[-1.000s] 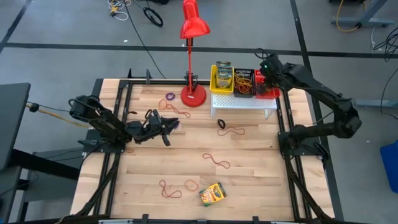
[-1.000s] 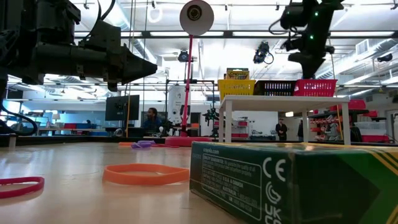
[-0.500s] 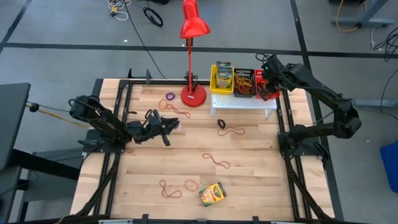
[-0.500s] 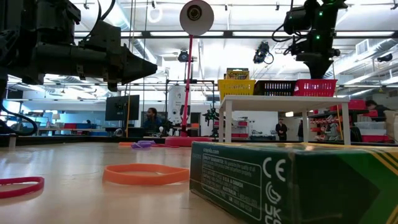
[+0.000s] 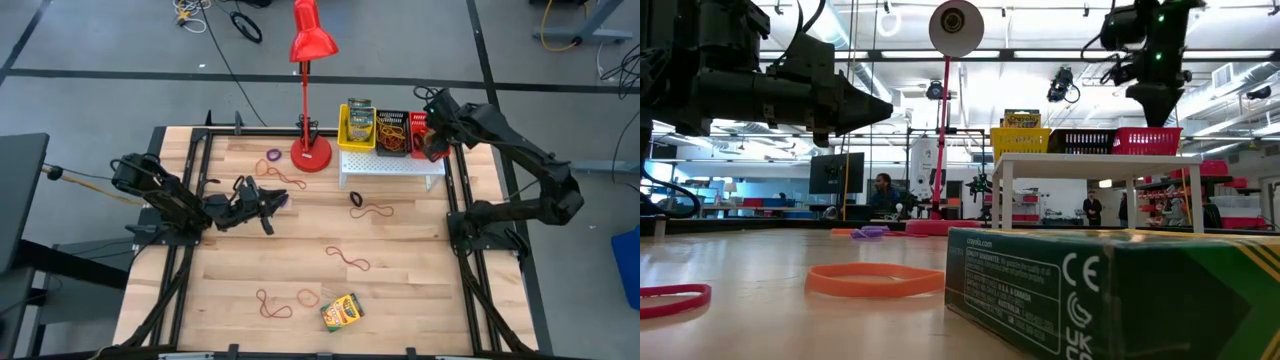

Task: Pick & Place Office Desk Supplies
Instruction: Put the red rubber band into the black bin on the shelf

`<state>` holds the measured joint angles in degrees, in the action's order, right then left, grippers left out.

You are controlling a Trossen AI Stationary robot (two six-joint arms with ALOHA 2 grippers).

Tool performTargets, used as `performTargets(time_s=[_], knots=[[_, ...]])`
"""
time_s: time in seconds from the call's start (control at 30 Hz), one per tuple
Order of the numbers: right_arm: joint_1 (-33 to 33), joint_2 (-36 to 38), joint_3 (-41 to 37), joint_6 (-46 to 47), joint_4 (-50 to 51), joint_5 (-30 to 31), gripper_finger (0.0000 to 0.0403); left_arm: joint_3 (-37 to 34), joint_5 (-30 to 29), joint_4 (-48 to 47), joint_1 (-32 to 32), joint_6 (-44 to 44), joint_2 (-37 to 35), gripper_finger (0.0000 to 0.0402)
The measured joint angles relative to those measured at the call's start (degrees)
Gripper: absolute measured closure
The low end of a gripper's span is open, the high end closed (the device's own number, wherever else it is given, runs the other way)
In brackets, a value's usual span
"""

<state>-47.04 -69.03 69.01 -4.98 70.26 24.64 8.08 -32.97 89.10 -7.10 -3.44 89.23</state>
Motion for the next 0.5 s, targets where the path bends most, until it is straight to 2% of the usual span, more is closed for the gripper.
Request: performTargets(time_s=[0.1, 0.27, 0.4, 0.5], knots=[[2.0, 2.8, 0.0, 0.1, 0.0, -0.2, 0.0288, 0.0, 0.0, 0.0, 0.0, 0.0, 0.0, 0.0328], [9.5, 8.6, -0.1, 2.5, -1.0, -4.9, 0.0385, 0.0, 0.0, 0.0, 0.0, -0.9, 0.0, 0.0328], [20.3, 14.0, -4.2, 6.3, -7.6, -7.2, 0.039, 0.0, 0.1, 0.0, 0.4, -4.0, 0.0, 0.0328], [29.5, 17.3, -10.1, 9.8, -14.2, -7.0, 0.0397, 0.0, 2.5, -1.4, 0.9, -6.7, 0.0, 0.0328]])
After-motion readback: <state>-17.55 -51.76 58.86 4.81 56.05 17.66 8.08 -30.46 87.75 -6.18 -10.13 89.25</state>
